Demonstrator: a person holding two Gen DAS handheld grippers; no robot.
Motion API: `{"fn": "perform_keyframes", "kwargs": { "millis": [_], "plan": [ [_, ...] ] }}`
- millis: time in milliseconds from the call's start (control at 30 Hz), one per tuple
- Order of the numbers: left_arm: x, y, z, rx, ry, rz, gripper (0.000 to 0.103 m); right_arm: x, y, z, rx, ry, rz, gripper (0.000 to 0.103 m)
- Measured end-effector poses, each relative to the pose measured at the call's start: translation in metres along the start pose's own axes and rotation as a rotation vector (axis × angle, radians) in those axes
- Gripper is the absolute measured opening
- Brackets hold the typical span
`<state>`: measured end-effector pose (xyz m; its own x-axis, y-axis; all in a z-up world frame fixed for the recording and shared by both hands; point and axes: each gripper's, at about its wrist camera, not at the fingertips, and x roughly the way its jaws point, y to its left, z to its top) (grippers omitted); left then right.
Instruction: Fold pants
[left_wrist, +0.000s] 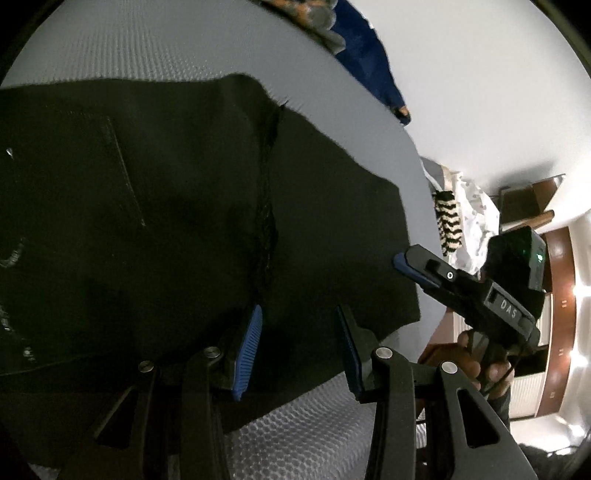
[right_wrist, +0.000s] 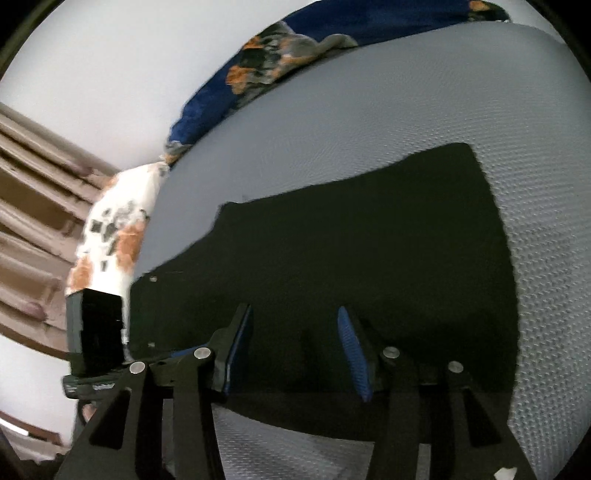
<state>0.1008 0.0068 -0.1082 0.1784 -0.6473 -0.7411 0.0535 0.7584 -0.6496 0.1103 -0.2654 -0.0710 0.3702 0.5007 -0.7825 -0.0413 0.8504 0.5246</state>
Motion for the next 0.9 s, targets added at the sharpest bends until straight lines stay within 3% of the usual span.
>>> {"fn": "perform_keyframes", "kwargs": {
  "millis": [300, 700, 900],
  "plan": [
    [0.013, -0.004, -0.003, -0.016, -0.014, -0.031, 0.042, 0.003, -0.006, -0.003, -0.02, -0.023, -0.053, 0.046],
    [0.022, -0.006, -0.001, -0.032, -0.039, -0.04, 0.012, 0.004, -0.01, -0.007, -0.055, -0.036, -0.107, 0.046],
    [0.015, -0.027, -0.003, 0.041, -0.083, 0.02, 0.009, 0.002, -0.009, -0.007, -0.067, -0.04, -0.121, 0.046]
  ]
}}
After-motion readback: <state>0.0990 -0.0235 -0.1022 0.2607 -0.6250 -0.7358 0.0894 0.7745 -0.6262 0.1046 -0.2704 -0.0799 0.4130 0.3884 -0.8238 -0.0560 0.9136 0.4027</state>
